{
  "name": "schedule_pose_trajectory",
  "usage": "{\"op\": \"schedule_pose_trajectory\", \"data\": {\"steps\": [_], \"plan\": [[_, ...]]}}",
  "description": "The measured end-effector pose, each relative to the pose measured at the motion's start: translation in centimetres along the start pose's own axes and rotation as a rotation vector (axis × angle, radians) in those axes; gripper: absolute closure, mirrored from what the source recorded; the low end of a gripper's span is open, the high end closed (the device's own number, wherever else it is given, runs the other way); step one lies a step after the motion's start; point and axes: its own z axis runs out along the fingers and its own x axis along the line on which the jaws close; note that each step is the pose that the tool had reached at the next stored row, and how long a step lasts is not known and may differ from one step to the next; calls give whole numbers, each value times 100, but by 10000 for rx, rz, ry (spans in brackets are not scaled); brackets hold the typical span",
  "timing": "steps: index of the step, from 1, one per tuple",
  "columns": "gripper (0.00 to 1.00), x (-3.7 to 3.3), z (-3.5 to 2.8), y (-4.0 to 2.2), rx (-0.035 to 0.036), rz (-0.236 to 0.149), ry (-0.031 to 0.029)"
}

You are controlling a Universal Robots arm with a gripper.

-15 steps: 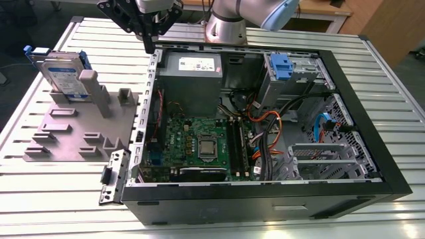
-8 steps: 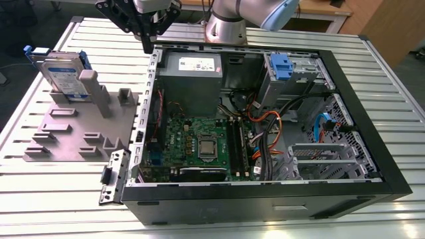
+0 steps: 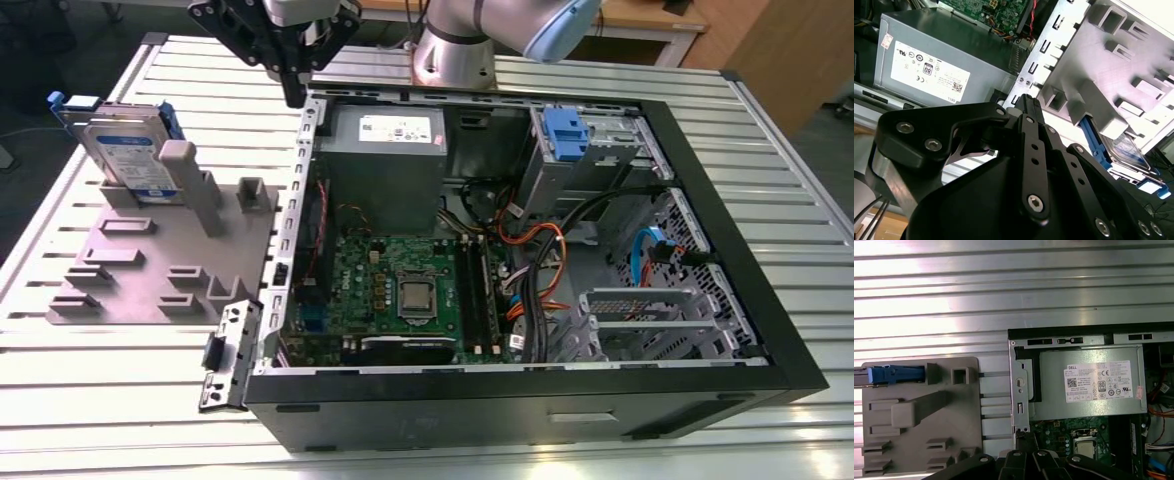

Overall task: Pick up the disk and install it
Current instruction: 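Reach for the disk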

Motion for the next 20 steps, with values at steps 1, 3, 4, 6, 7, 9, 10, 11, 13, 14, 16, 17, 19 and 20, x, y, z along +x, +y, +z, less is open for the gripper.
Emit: {"op": "schedule_pose_trajectory", "data": {"steps": [1, 3, 4, 6, 7, 9, 10, 11, 13, 14, 16, 17, 19, 20], "plan": [[89, 22, 0, -2, -1, 0, 0], [89, 34, 0, -3, 0, 0, 0], [89, 34, 0, -3, 0, 0, 0], [89, 34, 0, -3, 0, 0, 0], [89, 35, 0, -3, -1, 0, 0], [89, 44, 0, -3, -1, 2, -1], [89, 50, -1, -4, 0, 0, 0], [89, 57, -1, -4, 0, 0, 0], [89, 74, 0, -6, -1, 0, -1], [89, 84, 0, -7, 0, -1, 0], [89, 108, 0, -8, 0, 0, 0], [89, 123, 0, -9, 0, 1, 0], [89, 157, 0, -12, 0, 0, -1], [89, 172, 0, -13, -1, 0, -1]]}}
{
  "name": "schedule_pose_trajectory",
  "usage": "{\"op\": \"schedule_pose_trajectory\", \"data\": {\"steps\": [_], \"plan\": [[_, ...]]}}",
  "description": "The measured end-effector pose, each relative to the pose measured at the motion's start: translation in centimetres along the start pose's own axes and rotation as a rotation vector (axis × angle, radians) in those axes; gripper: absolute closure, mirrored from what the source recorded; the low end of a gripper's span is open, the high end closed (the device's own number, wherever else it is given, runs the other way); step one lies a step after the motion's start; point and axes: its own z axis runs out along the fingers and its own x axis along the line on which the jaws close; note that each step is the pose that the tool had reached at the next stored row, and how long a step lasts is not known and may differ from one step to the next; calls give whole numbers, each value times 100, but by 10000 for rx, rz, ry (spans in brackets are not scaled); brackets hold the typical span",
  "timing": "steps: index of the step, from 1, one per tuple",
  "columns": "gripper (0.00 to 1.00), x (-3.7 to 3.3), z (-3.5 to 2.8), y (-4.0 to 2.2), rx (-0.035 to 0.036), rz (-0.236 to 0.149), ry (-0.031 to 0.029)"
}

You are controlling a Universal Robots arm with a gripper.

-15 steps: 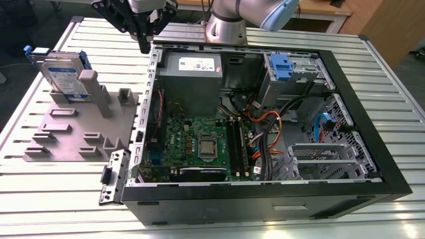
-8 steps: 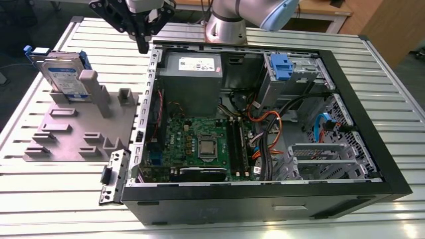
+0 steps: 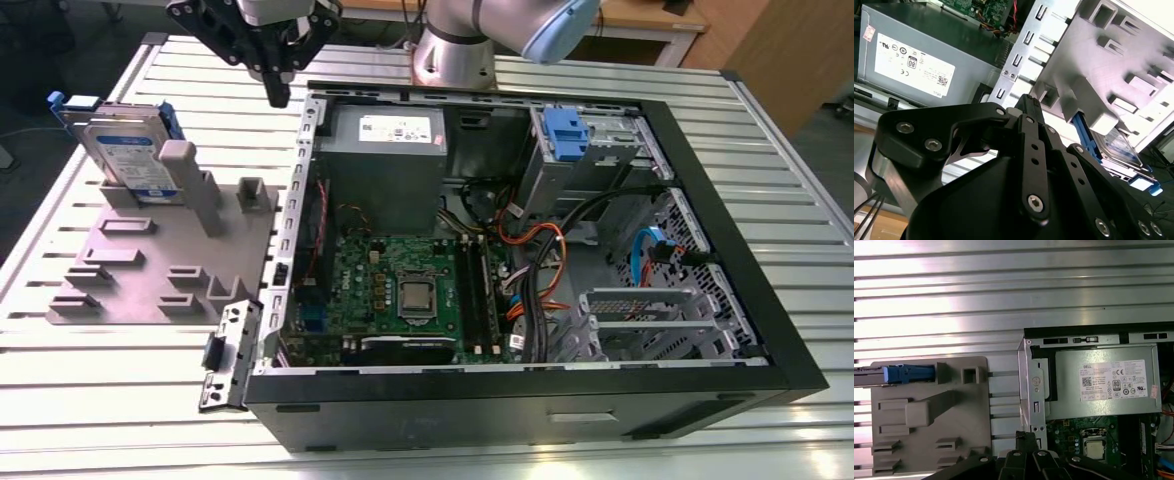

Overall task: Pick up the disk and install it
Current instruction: 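Reach for the disk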

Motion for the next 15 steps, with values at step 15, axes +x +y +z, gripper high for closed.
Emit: {"op": "schedule_pose_trajectory", "data": {"steps": [15], "plan": [[89, 63, -1, -5, 1, -1, 1]]}}
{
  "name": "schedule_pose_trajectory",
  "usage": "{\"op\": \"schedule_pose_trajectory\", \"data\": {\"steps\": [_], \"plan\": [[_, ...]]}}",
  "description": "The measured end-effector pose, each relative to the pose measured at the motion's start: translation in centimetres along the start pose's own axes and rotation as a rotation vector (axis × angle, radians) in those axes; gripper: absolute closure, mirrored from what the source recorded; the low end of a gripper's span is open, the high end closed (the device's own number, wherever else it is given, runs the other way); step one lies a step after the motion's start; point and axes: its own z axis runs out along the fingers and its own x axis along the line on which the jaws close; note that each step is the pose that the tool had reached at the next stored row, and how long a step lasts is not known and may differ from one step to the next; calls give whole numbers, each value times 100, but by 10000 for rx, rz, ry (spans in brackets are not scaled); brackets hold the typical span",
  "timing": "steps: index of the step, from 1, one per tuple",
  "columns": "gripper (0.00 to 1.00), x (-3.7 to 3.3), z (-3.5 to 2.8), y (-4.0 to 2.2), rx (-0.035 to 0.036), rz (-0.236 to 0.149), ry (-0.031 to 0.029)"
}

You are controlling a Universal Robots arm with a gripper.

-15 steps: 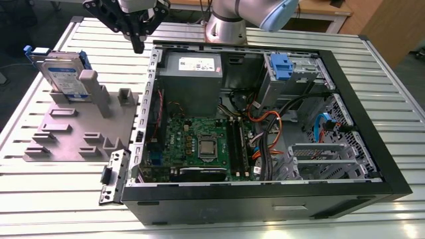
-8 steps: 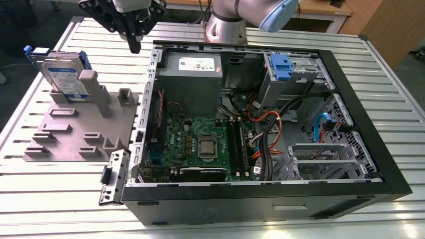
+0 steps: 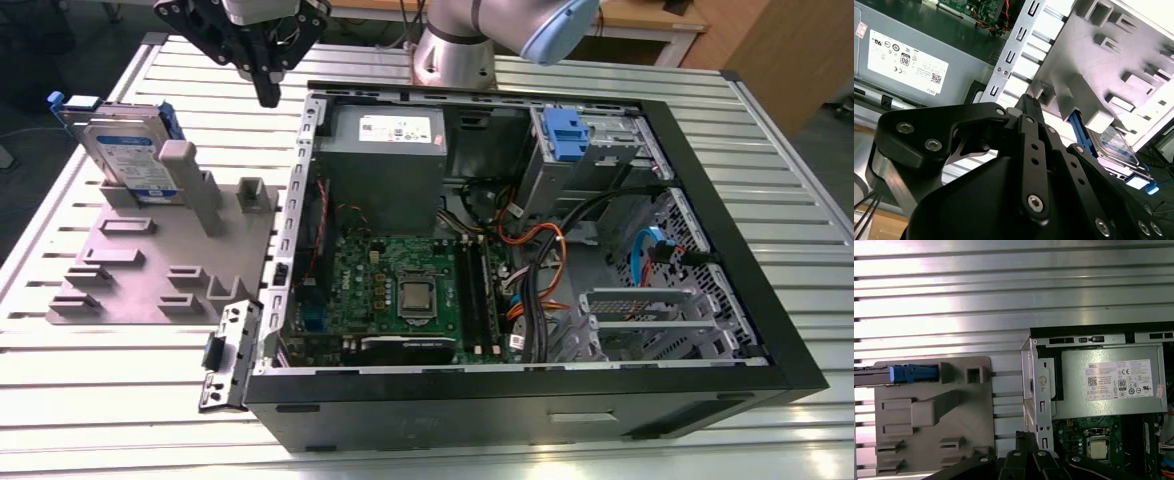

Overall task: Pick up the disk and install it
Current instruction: 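Reach for the disk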

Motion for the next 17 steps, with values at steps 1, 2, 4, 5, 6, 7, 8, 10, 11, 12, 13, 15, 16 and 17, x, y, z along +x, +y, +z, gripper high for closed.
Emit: {"op": "schedule_pose_trajectory", "data": {"steps": [1, 2, 4, 5, 6, 7, 8, 10, 11, 12, 13, 15, 16, 17], "plan": [[89, 3, 0, 0, 0, 0, 0], [89, 5, 0, 0, 0, 0, 0], [89, 10, 0, -1, 0, 0, 0], [89, 13, 0, -1, 0, 0, 0], [89, 15, 0, -1, 0, 0, 0], [89, 18, 0, -1, 0, 0, 0], [89, 20, 1, -2, -1, 0, -1], [89, 26, 0, -2, 0, 0, 0], [89, 28, 0, -2, 0, 0, 0], [89, 31, 0, -2, 0, 0, 0], [89, 34, 0, -3, 0, 0, 0], [89, 39, 0, -3, 0, 0, 0], [89, 42, 1, -3, 0, 0, -1], [89, 44, 0, -3, 0, 0, 0]]}}
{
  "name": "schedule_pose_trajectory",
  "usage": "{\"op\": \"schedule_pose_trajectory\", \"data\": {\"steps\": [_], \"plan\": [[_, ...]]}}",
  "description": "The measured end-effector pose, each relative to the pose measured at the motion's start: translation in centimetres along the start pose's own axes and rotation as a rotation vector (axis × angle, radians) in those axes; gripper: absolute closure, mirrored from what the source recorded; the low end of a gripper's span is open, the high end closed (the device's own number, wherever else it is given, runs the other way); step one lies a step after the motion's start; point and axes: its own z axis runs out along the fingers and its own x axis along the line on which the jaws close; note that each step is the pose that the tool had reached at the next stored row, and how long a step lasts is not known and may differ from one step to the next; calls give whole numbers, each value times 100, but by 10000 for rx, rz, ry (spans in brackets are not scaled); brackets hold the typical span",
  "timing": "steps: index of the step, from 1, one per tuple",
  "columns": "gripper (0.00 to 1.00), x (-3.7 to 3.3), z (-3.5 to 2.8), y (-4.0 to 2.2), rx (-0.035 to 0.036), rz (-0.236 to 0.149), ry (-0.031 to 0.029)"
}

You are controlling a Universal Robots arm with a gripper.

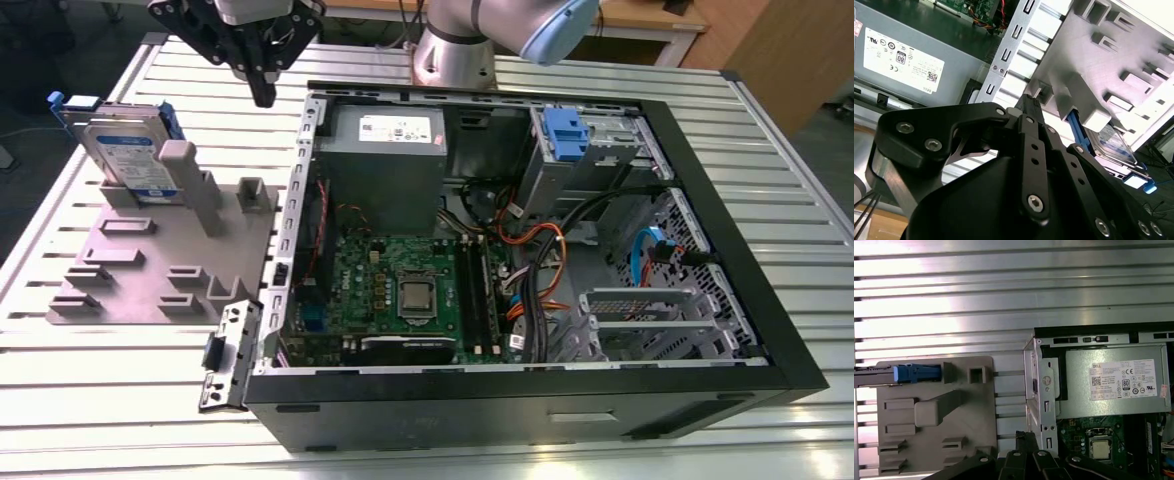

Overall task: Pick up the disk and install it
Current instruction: 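Reach for the disk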

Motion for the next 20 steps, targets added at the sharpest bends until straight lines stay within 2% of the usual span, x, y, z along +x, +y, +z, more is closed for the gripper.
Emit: {"op": "schedule_pose_trajectory", "data": {"steps": [20], "plan": [[89, 57, 1, -4, 0, 1, -1]]}}
